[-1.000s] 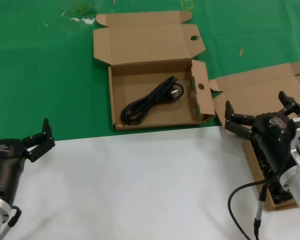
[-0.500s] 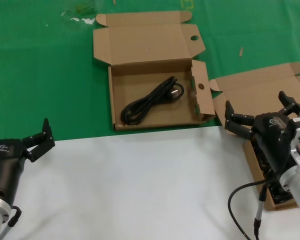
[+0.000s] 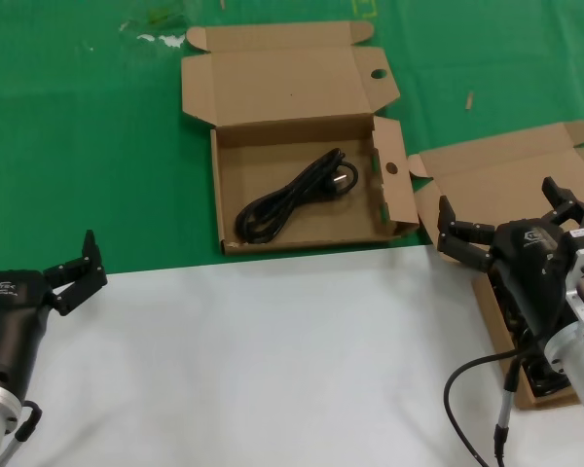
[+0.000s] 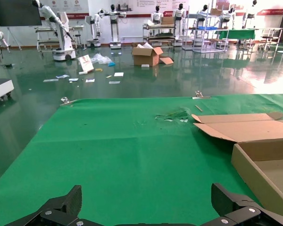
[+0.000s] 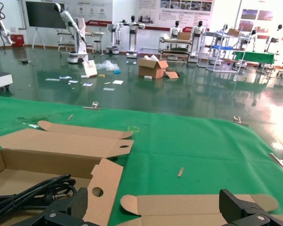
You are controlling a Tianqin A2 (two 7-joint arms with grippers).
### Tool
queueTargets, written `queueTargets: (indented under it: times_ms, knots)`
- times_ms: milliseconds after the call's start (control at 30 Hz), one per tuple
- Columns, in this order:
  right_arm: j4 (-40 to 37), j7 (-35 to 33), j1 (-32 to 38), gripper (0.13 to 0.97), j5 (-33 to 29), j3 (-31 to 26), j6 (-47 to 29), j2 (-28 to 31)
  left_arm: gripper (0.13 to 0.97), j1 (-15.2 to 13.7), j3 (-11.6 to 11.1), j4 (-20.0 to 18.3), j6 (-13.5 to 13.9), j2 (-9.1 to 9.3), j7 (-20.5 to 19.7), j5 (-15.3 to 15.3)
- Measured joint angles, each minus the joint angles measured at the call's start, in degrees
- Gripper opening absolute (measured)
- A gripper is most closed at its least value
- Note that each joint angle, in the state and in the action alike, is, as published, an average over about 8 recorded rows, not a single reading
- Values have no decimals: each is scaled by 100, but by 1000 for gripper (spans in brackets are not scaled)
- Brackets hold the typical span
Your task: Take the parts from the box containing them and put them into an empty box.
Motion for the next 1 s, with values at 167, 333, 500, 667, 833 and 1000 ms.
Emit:
queueTargets:
  times_ms: [167, 333, 500, 667, 833, 1000]
  knots:
    - [0, 0, 0, 966, 0, 0, 0, 0, 966, 0, 0, 0, 0, 0, 1, 0]
    - [0, 0, 0, 966, 0, 0, 0, 0, 966, 0, 0, 0, 0, 0, 0, 0]
    - [0, 0, 0, 966, 0, 0, 0, 0, 966, 0, 0, 0, 0, 0, 0, 0]
    - [0, 0, 0, 966, 0, 0, 0, 0, 966, 0, 0, 0, 0, 0, -1, 0]
    - [0, 0, 0, 966, 0, 0, 0, 0, 966, 0, 0, 0, 0, 0, -1, 0]
    - [0, 0, 0, 966, 0, 0, 0, 0, 966, 0, 0, 0, 0, 0, -1, 0]
